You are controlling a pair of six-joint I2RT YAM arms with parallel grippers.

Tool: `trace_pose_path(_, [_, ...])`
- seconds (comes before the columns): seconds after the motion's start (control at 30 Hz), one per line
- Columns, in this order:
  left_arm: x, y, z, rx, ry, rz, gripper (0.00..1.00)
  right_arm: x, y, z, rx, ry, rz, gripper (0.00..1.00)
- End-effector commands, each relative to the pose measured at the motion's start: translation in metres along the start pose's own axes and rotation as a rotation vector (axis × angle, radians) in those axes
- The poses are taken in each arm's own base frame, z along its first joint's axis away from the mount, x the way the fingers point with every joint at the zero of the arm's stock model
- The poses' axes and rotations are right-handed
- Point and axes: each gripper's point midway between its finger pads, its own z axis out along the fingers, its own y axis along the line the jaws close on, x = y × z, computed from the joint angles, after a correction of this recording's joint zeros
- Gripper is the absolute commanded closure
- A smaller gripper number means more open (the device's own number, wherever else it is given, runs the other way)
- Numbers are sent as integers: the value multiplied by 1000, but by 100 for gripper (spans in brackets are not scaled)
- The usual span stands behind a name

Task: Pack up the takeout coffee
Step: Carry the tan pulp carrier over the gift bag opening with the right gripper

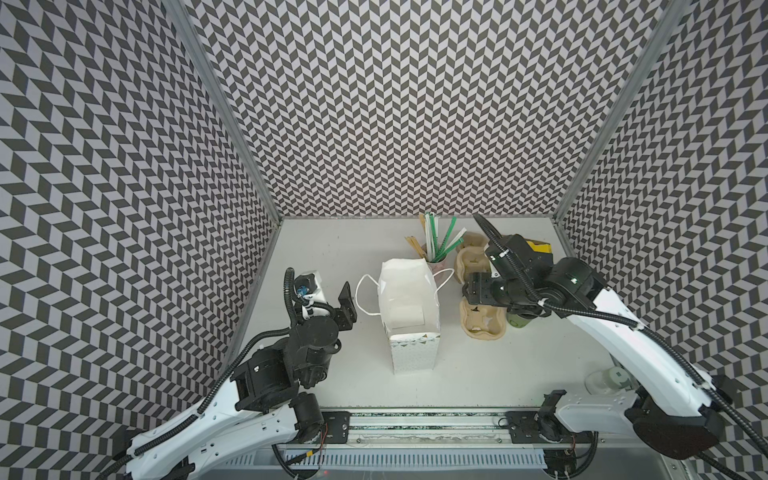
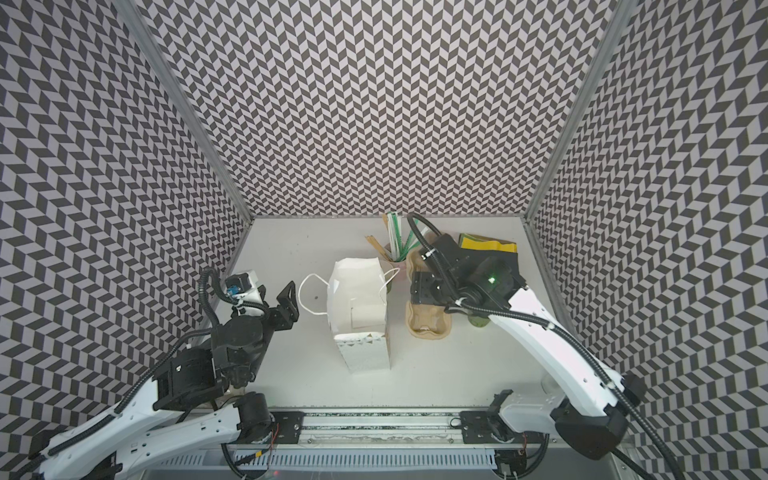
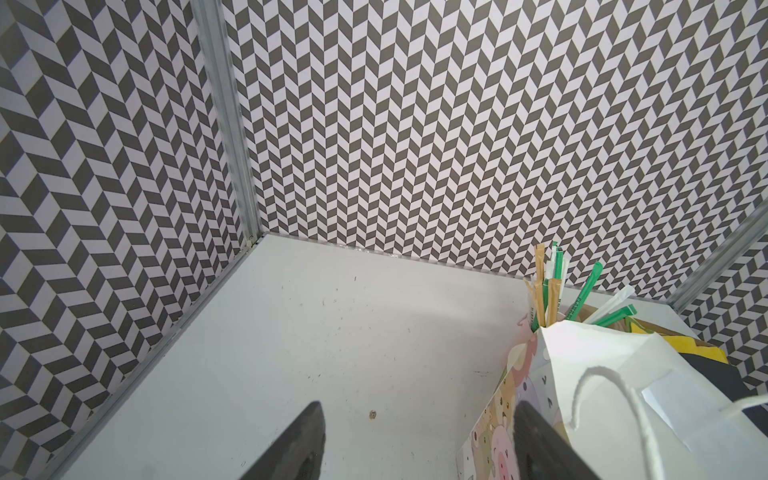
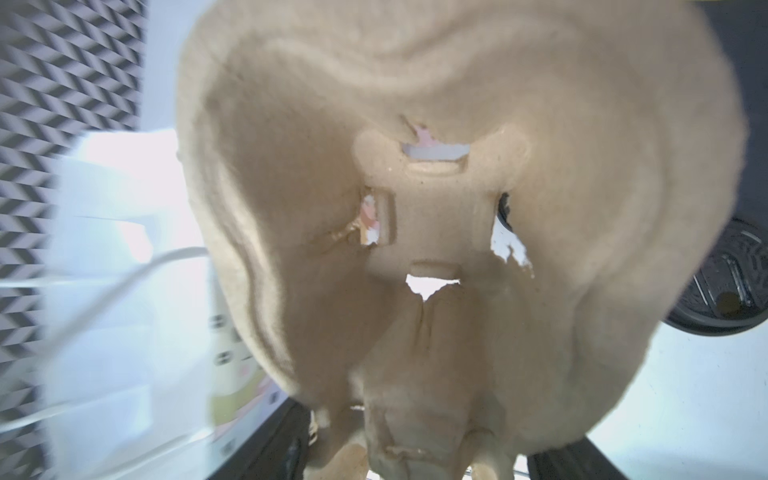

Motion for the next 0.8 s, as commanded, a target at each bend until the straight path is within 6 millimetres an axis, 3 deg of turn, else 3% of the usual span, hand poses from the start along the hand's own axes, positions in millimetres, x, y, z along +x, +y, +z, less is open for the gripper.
trace_pose_path(0.0, [-5,6,0,-27,-18,-22,28,-6,7,-28,-45,-38,1,24])
trace_pose_path(0.5, [1,6,3,-43,-10,17,28,-20,91,-81,-305,-73,-36,27])
trace_pose_path(0.77, [2,8,5,-51,-6,19,28,-8,140,-72,-353,-22,-74,27])
